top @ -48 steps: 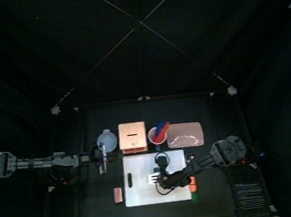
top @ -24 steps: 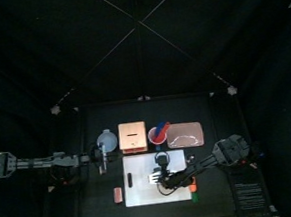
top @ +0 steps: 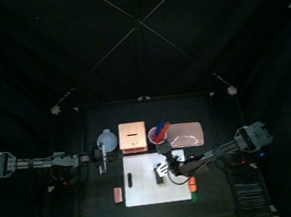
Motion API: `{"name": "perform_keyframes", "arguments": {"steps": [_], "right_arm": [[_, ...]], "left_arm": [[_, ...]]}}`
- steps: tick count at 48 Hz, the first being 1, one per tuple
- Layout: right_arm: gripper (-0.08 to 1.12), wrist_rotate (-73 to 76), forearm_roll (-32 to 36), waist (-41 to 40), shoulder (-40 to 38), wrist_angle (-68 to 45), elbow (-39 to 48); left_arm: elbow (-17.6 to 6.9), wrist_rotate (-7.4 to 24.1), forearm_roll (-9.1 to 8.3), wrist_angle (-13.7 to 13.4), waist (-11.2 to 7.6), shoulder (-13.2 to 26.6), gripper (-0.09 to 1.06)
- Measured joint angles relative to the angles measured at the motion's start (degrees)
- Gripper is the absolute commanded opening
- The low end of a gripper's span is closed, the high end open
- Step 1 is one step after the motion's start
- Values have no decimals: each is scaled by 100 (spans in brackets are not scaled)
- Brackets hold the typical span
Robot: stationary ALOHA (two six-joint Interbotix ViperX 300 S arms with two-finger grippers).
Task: Place sushi on board then cut the sushi with the knife then place the pieces on the plate
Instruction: Pick knife at handle with right hand
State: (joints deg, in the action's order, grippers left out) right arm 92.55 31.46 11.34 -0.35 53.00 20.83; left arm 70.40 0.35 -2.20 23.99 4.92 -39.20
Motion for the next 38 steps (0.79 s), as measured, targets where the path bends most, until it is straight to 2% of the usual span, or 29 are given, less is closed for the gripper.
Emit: {"name": "perform_keyframes", "arguments": {"steps": [10,19,27,38], "right_arm": [[86,-1362,-167,-826,-905,-413,571],[86,-2575,-624,-1591,-1723,-1046,1107],[86,-3999,-1266,-2373,-2259,-1160,1389],[86,-6372,-2883,-3612,-2443,-1125,1336]], "left_arm": [[9,0,9,0,53,0,-2],[9,-18,105,0,211,0,-2],[9,-9,185,9,334,0,-2],[0,-9,185,9,439,0,-2]]}}
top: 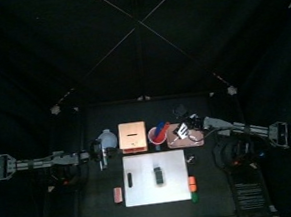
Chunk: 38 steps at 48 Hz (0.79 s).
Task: Place sushi on board then cut the sushi with the knife then place the pieces on the plate
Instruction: Pick knife at handle with right hand
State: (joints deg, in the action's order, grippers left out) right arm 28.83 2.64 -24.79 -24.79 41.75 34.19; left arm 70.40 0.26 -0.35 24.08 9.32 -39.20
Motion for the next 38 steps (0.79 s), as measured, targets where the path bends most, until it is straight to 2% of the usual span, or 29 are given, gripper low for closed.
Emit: {"name": "perform_keyframes", "arguments": {"steps": [7,17,26,38], "right_arm": [[86,-1503,-1099,-624,105,167,-211],[86,-3094,-2171,-1389,554,668,-668],[86,-4025,-2689,-1854,1239,1564,-1266],[86,-4500,-2944,-2118,2206,2540,-2373]], "left_arm": [[0,0,9,0,18,0,-2],[0,0,18,9,26,-9,-2],[0,0,18,0,62,0,-2],[0,-9,26,9,97,-9,-2]]}}
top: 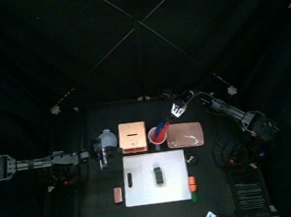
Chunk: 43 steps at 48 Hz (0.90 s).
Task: Place sushi on board then cut the sushi with the knife then place the pieces on the plate
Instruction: Pick knife at handle with right hand
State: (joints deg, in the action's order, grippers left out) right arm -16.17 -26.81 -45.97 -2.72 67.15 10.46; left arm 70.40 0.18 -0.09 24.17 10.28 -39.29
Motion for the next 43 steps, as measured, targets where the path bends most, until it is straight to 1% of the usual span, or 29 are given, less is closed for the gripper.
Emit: {"name": "perform_keyframes", "arguments": {"steps": [8,19,31,43], "right_arm": [[86,-105,-158,-18,615,615,-606],[86,-132,-290,0,1099,1160,-1169],[86,-114,-290,176,1494,1477,-1345],[86,-123,-281,308,1617,1591,-1362]], "left_arm": [[0,0,0,0,9,9,-2],[0,0,0,0,9,0,-2],[0,0,0,0,18,0,-2],[0,0,0,0,9,9,-2]]}}
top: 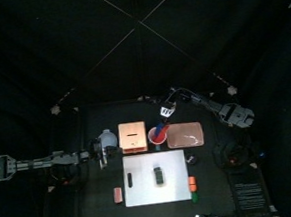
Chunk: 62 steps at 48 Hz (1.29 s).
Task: Place sushi on board then cut the sushi with the knife then place the pieces on the plate
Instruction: Pick knife at handle with right hand
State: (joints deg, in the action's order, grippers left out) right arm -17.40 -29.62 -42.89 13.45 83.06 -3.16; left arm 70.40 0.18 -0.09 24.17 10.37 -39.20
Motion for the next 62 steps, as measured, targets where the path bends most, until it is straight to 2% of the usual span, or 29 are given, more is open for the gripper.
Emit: {"name": "perform_keyframes", "arguments": {"steps": [32,49,62], "right_arm": [[86,0,114,272,264,9,105],[71,0,185,316,325,9,114],[68,18,185,334,369,9,132]], "left_arm": [[9,0,-9,0,0,-9,-2],[18,0,0,0,9,0,-2],[44,0,0,0,9,-9,-2]]}}
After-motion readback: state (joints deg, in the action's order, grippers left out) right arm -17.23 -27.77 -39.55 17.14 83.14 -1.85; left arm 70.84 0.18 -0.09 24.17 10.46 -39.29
